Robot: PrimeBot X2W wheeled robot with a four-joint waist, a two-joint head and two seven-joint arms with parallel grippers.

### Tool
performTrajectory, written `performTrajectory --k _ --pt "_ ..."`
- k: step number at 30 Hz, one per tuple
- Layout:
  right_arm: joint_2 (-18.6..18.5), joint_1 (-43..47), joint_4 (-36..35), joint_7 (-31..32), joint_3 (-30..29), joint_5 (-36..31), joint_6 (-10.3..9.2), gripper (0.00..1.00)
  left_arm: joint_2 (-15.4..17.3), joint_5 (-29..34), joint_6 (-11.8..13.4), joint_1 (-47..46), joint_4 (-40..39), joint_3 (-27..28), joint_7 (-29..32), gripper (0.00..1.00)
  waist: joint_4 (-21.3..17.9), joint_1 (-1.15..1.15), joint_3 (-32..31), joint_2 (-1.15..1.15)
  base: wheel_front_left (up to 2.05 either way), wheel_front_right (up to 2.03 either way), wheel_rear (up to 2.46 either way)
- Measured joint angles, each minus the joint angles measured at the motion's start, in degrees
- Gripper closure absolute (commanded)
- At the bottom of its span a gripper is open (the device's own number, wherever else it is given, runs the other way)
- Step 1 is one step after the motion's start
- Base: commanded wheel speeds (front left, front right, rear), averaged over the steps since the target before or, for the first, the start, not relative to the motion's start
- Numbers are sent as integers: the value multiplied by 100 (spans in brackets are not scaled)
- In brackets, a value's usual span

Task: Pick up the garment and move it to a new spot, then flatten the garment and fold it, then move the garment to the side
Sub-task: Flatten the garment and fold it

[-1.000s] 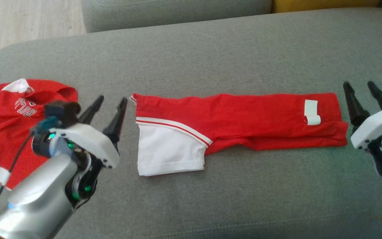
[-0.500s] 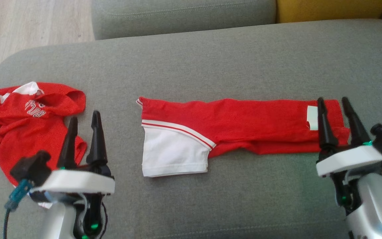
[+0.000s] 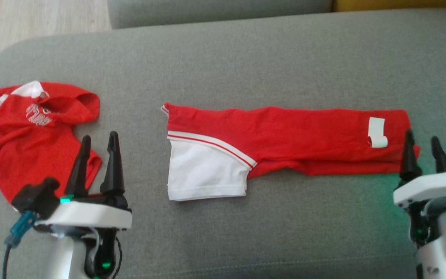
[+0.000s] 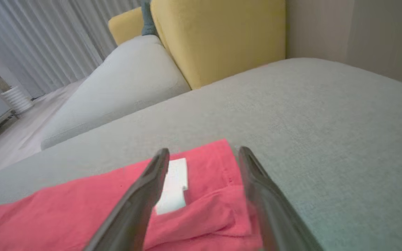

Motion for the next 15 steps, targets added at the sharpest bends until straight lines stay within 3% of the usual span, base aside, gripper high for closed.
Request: performTrajectory --k 4,9,15 --pt "203 -396 506 378 -780 -67 0 0 -5 -14 -42 -180 42 -36 0 0 26 0 188 0 0 0 0" --pt "245 -847 1000 677 -1335 -586 0 0 -11 -15 -46 -331 101 -159 0 0 88 0 444 0 0 0 0" --pt "322 -1046 1352 1009 -1550 -949 0 0 -13 -15 -87 -385 134 -158 0 0 134 0 611 0 0 0 0"
